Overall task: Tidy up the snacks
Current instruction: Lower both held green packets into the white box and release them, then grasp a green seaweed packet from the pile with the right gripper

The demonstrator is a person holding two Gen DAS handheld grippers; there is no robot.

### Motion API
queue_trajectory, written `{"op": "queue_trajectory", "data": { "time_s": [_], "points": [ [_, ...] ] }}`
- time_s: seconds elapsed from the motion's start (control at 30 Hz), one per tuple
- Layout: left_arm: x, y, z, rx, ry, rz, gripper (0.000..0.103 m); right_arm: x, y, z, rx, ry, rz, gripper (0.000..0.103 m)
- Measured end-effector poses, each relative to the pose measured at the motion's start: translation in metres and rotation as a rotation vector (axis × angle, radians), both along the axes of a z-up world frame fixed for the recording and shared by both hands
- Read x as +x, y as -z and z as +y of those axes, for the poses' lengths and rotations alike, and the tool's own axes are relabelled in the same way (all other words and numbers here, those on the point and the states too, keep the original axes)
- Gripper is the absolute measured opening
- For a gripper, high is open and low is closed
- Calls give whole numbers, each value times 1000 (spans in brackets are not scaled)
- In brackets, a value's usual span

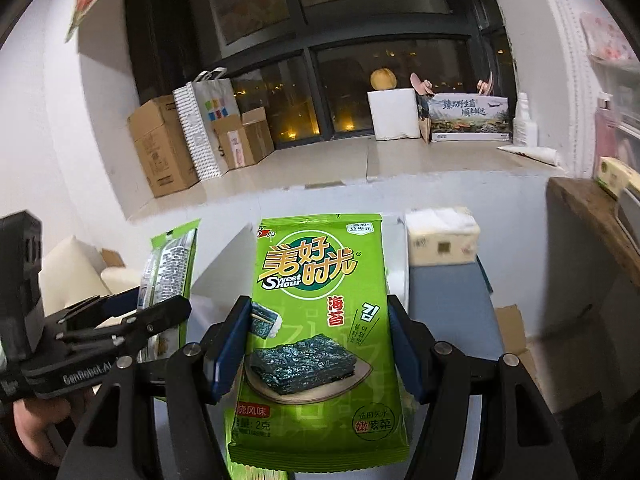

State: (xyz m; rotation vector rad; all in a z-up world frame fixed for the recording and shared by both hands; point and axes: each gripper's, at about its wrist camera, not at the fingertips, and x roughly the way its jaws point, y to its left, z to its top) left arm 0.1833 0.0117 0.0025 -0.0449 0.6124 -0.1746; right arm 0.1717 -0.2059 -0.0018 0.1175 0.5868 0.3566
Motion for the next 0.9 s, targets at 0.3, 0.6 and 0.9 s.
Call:
{"op": "queue_trajectory", "data": {
  "time_s": [0.3,0.6,0.9],
  "points": [
    [106,8,11,10,1,53,81,115,11,14,-3,52,93,74],
    [124,39,17,45,-29,132,103,135,24,18,-9,51,128,93],
    [69,24,21,35,-12,92,103,83,0,8,36,15,47,100]
  ]
}}
